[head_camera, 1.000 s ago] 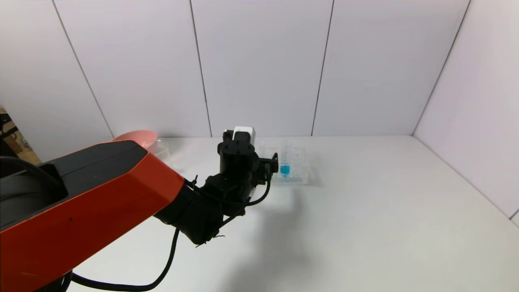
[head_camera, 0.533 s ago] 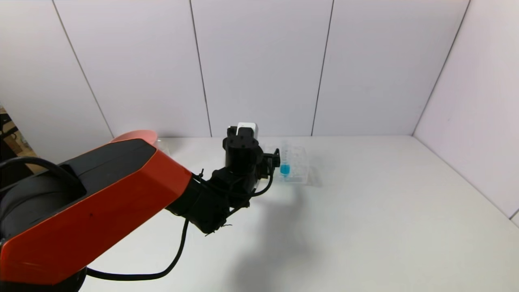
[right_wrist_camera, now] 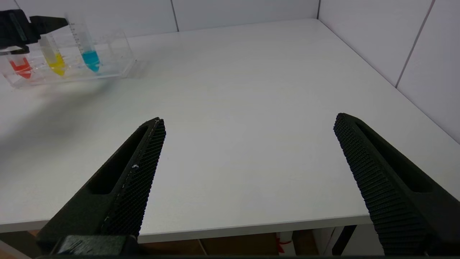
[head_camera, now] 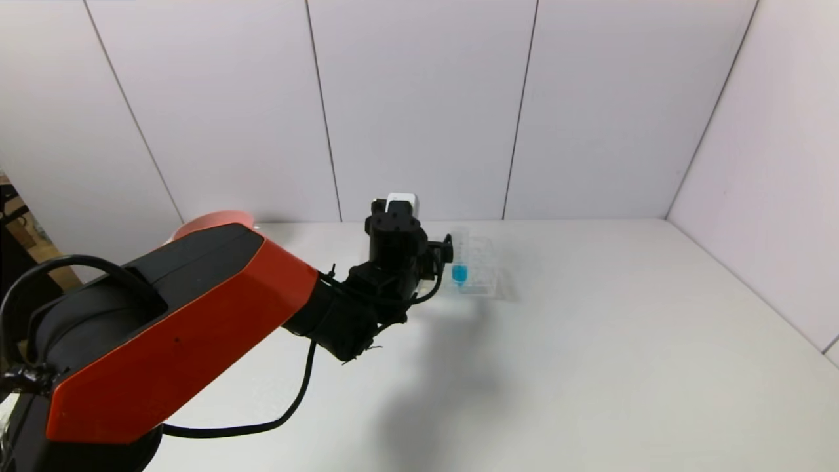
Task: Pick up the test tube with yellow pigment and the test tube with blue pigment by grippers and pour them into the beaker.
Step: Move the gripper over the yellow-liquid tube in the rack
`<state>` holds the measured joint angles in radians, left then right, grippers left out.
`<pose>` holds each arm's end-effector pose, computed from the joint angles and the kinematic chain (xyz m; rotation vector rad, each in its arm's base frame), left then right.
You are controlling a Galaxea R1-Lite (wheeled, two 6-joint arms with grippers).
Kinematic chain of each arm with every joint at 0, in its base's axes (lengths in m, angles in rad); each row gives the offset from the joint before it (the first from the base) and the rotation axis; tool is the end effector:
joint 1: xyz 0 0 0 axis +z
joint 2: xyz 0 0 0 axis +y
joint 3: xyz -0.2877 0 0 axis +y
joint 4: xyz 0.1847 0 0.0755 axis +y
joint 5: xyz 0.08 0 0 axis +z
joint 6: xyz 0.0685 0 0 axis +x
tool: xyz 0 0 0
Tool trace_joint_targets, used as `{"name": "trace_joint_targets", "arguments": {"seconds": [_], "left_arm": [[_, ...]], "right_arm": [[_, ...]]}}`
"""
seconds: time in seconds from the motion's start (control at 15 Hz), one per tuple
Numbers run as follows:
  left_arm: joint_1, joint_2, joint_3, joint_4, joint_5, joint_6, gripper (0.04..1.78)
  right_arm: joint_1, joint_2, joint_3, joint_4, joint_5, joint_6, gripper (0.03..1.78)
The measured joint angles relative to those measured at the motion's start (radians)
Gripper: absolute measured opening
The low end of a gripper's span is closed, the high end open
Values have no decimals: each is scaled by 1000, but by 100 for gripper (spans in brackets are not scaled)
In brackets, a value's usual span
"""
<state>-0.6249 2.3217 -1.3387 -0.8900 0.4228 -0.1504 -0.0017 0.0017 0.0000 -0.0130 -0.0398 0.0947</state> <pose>0.4247 -0.2717 0.0853 -0.1032 0.0956 -0.1954 0.0456 -0.0028 0.0774 0.0949 -0.0133 -0.0409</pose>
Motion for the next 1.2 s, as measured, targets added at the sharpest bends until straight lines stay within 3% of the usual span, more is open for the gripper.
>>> {"name": "trace_joint_targets", "arguments": {"seconds": [1.2], "left_arm": [[49, 118, -158, 90, -1, -6, 160]], "right_arm": [[0, 0, 0, 0, 0, 0, 171]]}}
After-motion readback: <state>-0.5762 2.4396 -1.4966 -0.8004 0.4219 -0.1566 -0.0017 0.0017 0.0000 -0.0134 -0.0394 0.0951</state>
